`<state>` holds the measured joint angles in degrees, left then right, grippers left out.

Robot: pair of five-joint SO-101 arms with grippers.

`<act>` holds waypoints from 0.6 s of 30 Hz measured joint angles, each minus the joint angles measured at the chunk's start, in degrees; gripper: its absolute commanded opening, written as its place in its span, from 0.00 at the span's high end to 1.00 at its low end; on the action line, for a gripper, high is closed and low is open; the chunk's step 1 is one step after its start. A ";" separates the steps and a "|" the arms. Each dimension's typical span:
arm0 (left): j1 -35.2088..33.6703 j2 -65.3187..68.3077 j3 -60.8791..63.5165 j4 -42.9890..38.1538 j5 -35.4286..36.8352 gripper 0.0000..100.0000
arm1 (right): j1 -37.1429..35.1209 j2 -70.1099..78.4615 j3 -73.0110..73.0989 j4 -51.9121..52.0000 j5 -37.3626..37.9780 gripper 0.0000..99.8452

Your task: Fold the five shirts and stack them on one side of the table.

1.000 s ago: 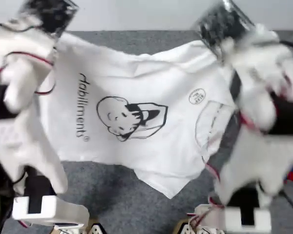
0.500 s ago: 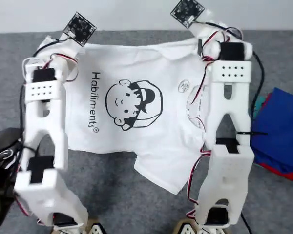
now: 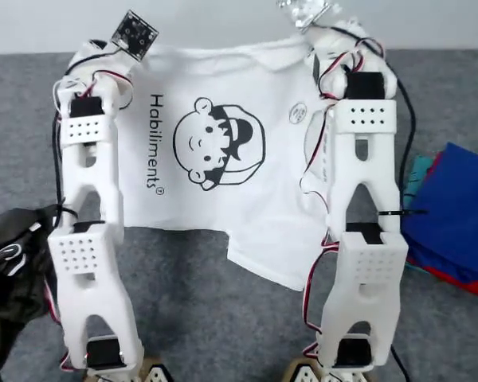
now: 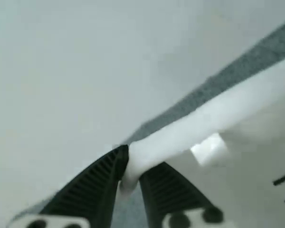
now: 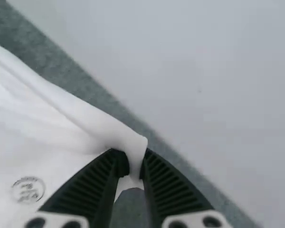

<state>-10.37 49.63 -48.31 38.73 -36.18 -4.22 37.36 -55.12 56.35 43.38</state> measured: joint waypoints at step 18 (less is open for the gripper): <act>-0.53 2.55 -20.31 57.76 -17.58 0.98 | -2.90 -3.60 2.46 44.13 -3.96 0.99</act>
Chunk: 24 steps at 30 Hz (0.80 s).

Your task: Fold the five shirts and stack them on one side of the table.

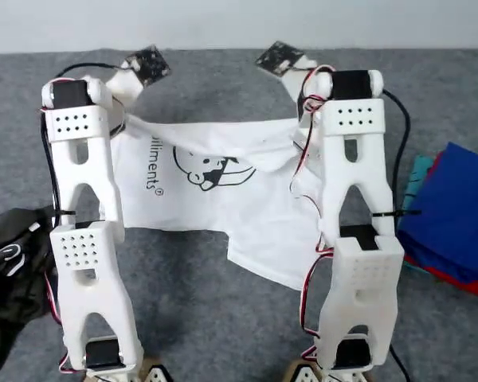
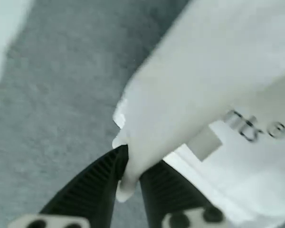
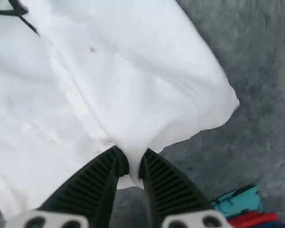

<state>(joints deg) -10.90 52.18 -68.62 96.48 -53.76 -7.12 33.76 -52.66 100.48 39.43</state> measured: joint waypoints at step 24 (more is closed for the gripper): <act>-1.93 -7.38 25.32 2.46 -6.07 0.98 | -4.84 -36.66 57.67 0.00 -2.37 0.99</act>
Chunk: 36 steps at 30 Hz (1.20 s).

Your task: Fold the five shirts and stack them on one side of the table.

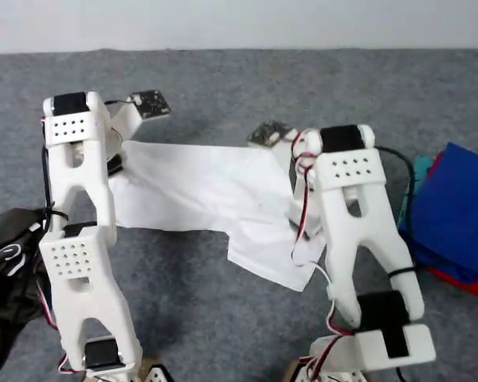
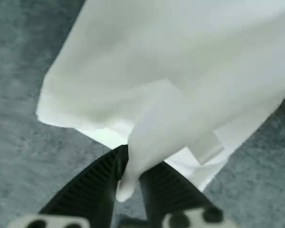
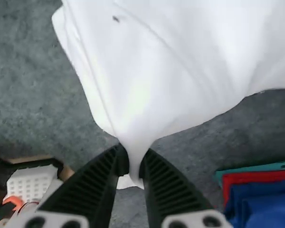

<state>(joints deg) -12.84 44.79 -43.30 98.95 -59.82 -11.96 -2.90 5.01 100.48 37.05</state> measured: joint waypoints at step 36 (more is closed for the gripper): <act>0.62 -0.09 0.62 -8.79 19.43 0.99 | 1.58 16.70 -1.58 -32.70 -8.26 0.98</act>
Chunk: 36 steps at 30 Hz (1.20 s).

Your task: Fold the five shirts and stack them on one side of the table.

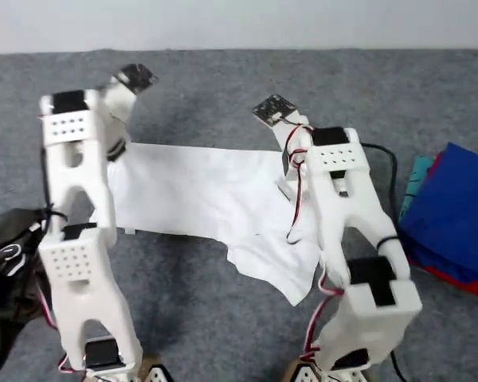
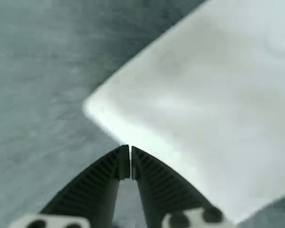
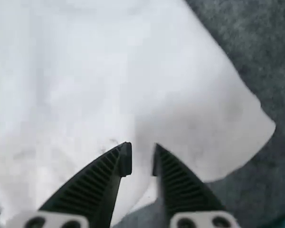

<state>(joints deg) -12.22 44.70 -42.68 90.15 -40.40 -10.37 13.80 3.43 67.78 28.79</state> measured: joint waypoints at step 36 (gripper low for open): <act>-0.35 14.86 -35.69 8.88 3.87 0.99 | 2.02 -1.41 -10.37 6.15 0.00 0.99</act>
<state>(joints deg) -12.57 59.56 -78.37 99.03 -36.53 -8.35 12.40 -6.95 73.93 28.79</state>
